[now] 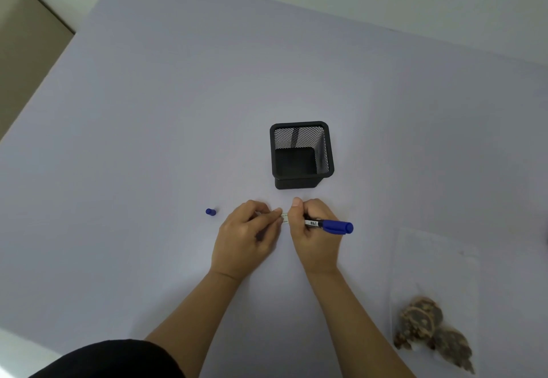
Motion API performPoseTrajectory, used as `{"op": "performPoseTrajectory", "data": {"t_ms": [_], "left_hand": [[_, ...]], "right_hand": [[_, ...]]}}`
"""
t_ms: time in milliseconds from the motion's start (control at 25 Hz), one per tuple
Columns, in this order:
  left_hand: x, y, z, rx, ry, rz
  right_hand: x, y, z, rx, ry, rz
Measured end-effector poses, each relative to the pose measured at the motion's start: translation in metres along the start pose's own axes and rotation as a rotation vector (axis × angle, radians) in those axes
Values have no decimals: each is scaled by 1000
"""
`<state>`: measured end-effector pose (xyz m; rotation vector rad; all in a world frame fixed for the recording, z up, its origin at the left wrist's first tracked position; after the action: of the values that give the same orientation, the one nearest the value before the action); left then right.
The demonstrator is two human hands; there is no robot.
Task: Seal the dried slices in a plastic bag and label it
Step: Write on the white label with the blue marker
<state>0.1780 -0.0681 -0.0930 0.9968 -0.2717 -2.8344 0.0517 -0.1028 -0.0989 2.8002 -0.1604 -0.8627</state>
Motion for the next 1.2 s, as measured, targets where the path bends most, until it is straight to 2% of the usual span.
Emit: {"op": "performPoseTrajectory", "data": {"t_ms": [720,1200], "left_hand": [[-1,-1,-2,2,-3,13],[0,0,-1,11,-1,35]], "right_hand": [[-1,1,-3,-28,-90,26],[-1,2,-3,-7,-66,23]]}}
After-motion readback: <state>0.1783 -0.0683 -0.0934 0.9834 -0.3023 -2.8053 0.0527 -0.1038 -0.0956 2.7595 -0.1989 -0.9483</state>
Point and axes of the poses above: each hand's wrist, its own y-axis towards the middle knuckle, its own x-axis out of the palm, z = x × y, the point moved 1 cm from there along y, towards the middle knuckle, and after that the axes turned 13 degrees about -y, right-handed, at the moved point
